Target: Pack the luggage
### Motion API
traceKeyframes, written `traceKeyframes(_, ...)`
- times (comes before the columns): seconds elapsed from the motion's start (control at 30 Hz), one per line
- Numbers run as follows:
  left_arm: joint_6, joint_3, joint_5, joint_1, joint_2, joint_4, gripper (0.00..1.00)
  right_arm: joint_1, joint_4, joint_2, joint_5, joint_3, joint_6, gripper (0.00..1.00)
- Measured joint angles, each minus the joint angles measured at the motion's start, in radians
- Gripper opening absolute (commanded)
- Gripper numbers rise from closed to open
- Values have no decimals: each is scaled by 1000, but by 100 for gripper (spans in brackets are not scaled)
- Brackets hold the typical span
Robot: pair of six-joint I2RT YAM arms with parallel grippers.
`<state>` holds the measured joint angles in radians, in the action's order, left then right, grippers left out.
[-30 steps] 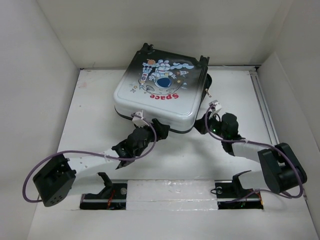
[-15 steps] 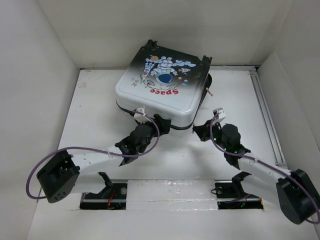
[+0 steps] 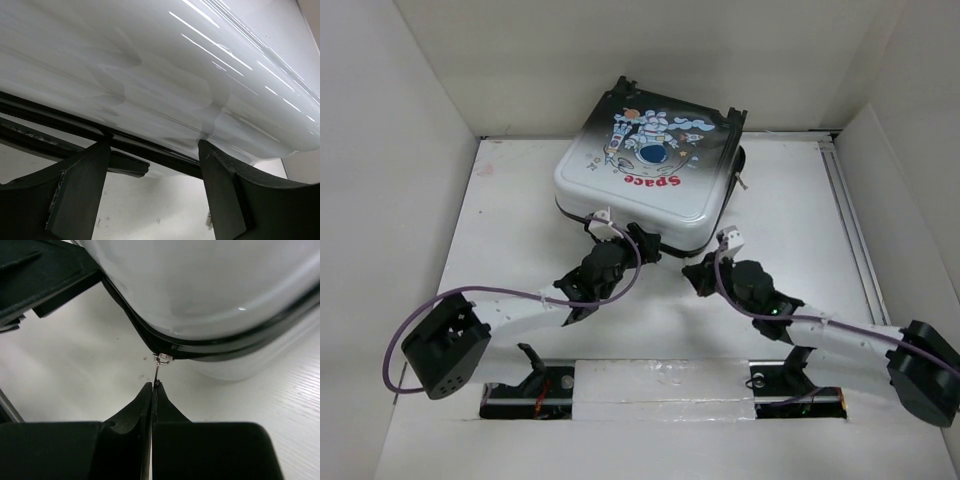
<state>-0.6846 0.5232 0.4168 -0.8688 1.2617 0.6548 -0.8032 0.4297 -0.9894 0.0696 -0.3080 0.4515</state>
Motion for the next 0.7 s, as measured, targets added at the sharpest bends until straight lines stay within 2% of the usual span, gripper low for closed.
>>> traceKeyframes(0.2, -2, 1, -53, 0, 14, 19, 67, -149, 77, -226, 224, -105, 102, 0)
traceKeyframes(0.27, 0, 1, -63, 0, 14, 21, 70, -172, 128, -322, 275, -146, 137, 0)
traceKeyframes(0.4, 19, 1, -45, -3, -12, -11, 86, -201, 193, -440, 339, -213, 170, 0)
traceKeyframes(0.43, 28, 0, -26, -2, -34, -35, 98, -207, 200, -451, 341, -220, 172, 0)
traceKeyframes(0.47, 42, -2, -7, -2, -64, -60, 100, -212, 208, -454, 340, -222, 174, 0)
traceKeyframes(0.6, 84, -9, 147, 30, -266, -124, 100, -220, 209, -447, 325, -212, 174, 0)
traceKeyframes(0.7, 93, 14, 209, 151, -372, -140, 100, -220, 208, -438, 305, -205, 174, 0)
